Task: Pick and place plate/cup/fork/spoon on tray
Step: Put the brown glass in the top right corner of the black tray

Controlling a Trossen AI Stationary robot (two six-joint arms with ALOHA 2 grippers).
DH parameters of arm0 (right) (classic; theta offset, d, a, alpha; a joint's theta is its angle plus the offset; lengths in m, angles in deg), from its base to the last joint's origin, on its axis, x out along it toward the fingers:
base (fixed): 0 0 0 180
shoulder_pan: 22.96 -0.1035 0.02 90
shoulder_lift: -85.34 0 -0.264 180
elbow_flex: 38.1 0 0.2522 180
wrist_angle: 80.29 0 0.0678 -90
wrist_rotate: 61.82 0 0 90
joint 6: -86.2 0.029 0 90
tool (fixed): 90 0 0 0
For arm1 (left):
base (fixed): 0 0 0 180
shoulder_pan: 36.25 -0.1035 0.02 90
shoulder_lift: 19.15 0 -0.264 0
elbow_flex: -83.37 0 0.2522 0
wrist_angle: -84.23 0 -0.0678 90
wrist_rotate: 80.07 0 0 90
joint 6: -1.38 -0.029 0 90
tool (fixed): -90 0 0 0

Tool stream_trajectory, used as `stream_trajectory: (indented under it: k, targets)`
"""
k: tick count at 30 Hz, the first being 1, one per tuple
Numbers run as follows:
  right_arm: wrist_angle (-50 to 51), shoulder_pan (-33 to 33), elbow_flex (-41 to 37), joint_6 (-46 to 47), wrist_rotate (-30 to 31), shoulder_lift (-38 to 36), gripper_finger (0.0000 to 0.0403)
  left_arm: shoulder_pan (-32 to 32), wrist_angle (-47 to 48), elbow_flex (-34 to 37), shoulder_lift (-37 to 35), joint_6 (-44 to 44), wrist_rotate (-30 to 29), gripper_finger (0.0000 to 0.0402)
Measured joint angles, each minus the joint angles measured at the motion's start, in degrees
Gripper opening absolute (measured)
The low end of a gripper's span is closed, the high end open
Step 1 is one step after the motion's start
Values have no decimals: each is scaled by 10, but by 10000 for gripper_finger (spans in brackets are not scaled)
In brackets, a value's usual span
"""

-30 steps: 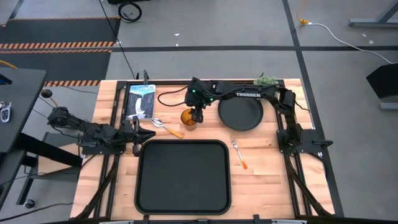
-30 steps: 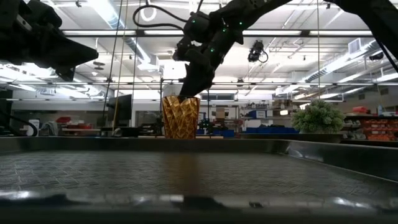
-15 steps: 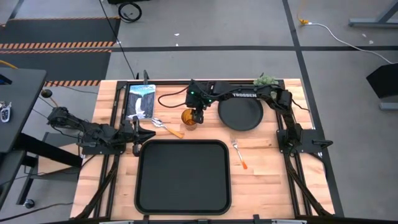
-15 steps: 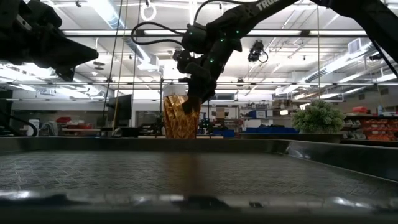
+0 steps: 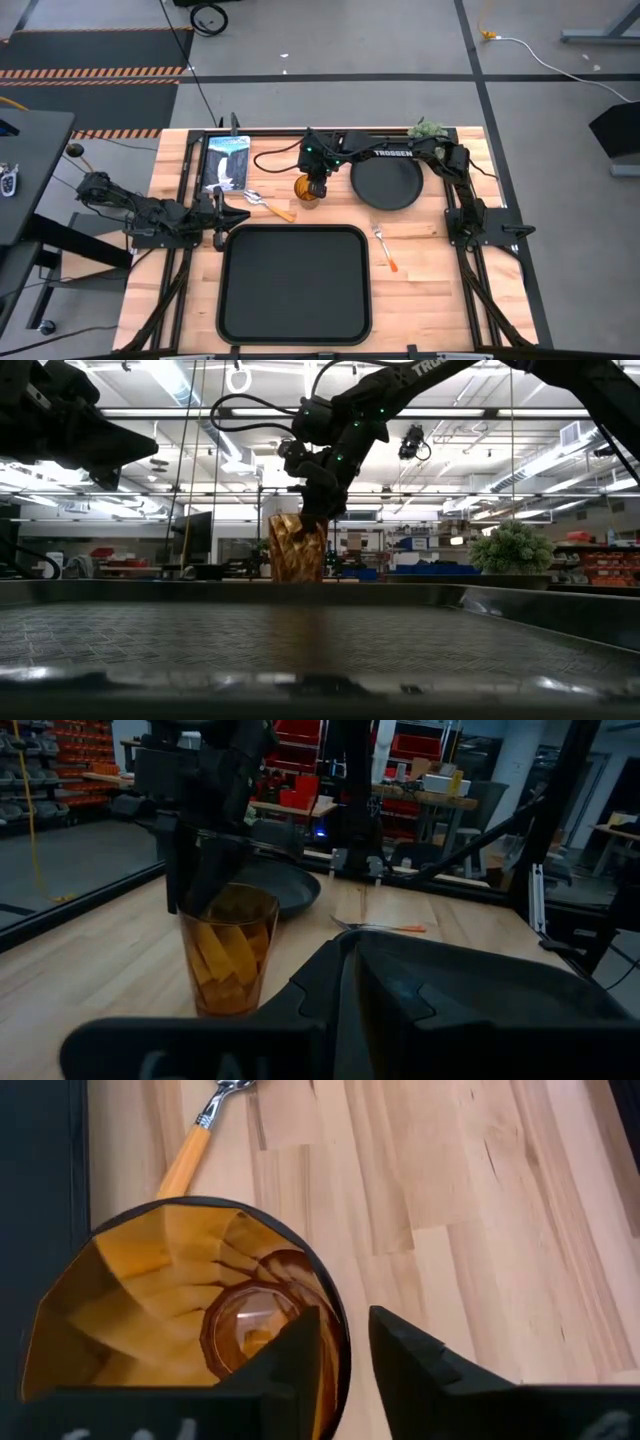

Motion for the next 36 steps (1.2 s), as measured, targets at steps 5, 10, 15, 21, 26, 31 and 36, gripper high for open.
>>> stream_trajectory:
  k: [5,10,15,21,26,31,36]
  targets:
    - [0,0,0,0,0,0,53,0,0,0,0,0,0,43]
    - [-1,0,1,2,-3,-1,15,0,0,0,0,0,0,43]
    - [-1,0,1,1,-3,-1,21,0,0,0,0,0,0,43]
    - [0,1,1,0,-10,-1,15,0,0,0,0,0,0,43]
    - [33,3,5,-2,-19,-10,14,0,0,0,0,0,0,43]
    - [117,3,53,-3,-20,-11,14,0,0,0,0,0,0,43]
    - [162,-8,99,-9,-43,-11,14,0,0,0,0,0,0,43]
